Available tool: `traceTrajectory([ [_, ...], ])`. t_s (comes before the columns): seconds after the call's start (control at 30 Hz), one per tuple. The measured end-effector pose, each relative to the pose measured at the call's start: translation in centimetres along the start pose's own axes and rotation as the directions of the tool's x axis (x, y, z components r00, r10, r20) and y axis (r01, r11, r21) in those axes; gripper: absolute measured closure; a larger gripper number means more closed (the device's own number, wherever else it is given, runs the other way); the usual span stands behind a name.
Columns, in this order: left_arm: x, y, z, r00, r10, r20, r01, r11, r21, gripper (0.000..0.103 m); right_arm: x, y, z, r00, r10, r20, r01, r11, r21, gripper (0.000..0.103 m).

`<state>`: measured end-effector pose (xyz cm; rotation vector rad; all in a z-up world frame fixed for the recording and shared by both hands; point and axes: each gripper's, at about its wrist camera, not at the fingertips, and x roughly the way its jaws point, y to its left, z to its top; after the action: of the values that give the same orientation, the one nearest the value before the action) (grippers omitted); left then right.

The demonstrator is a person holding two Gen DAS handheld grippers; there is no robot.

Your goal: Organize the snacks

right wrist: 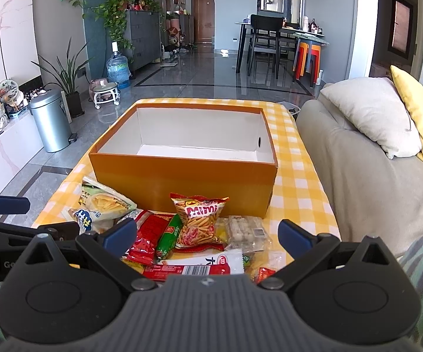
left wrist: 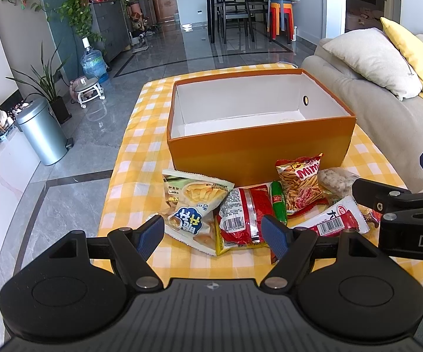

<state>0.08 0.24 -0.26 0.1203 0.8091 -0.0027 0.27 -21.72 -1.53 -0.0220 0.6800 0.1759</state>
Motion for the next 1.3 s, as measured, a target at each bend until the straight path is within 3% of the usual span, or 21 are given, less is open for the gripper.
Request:
traceTrajectory([
  [1.03, -0.4, 0.2, 0.3, 1.000, -0.012, 0.002, 0.012, 1.000, 0.010, 0.015, 0.3, -0.3, -0.3, 1.000, -0.001, -0.014, 0.001, 1.000, 0.008, 0.004],
  [1.23, 0.5, 0.4, 0.9, 0.998, -0.061, -0.005, 0.061, 0.998, 0.019, 0.028, 0.8, -0.4, -0.2, 1.000, -0.001, -0.009, 0.001, 1.000, 0.015, 0.005],
  [1.3, 1.3, 0.2, 1.2, 0.998, -0.065, -0.017, 0.065, 0.998, 0.025, 0.031, 1.0, -0.2, 0.0, 1.000, -0.006, -0.009, 0.006, 1.000, 0.008, 0.012],
])
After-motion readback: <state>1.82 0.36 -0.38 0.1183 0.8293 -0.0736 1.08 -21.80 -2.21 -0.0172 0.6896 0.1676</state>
